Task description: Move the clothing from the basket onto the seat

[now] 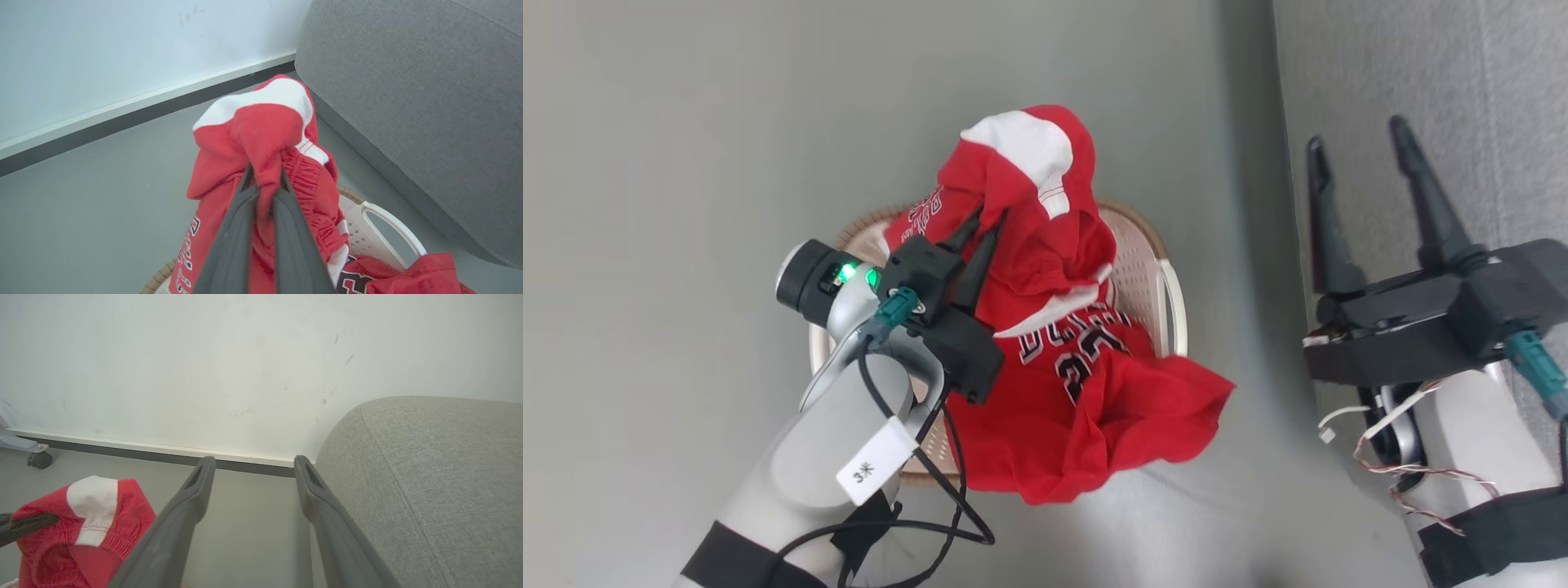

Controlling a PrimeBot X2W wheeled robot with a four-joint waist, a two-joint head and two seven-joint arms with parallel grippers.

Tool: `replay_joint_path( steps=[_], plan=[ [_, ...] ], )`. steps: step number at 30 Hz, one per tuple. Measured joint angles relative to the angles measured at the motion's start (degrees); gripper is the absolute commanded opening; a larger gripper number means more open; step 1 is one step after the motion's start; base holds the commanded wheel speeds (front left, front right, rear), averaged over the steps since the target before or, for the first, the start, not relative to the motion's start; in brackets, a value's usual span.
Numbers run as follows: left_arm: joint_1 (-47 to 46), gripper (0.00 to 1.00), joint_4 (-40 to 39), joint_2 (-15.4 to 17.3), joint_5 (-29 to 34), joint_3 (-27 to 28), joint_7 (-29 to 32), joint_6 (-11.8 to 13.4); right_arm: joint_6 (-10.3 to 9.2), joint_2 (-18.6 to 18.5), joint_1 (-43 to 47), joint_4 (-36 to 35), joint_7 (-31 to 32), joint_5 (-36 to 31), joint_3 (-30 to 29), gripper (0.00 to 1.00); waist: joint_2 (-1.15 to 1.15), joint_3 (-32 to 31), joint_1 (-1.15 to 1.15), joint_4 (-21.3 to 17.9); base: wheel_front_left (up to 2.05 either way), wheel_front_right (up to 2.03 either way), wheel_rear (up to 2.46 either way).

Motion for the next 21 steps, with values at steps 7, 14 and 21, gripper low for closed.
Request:
replay_joint_path(
  steps=[7, 14, 21],
  plan=[
    [0.2, 0.0, -4.9, 0.8, -0.5, 2.2, 0.0, -0.5, 1.9, 0.7, -0.1, 4.7, 0.0, 0.0, 1.4, 1.0, 0.0, -6.5, 0.0, 1.9, 0.0, 0.0, 0.0],
    [0.0, 0.0, -7.2, 1.0, -0.5, 2.8, 0.0, -1.1, 3.18, 1.7, 0.0, 8.5, 0.0, 0.1, 2.9, 1.0, 0.0, -12.2, -0.01, 3.2, 0.0, 0.0, 0.0],
    [-0.1, 0.0, -8.0, 2.5, -0.5, 3.7, 0.0, -1.9, 4.14, 2.7, 0.1, 11.8, 0.0, 0.2, 4.5, 1.0, 0.0, -17.1, -0.01, 3.7, 0.0, 0.0, 0.0]
  ],
)
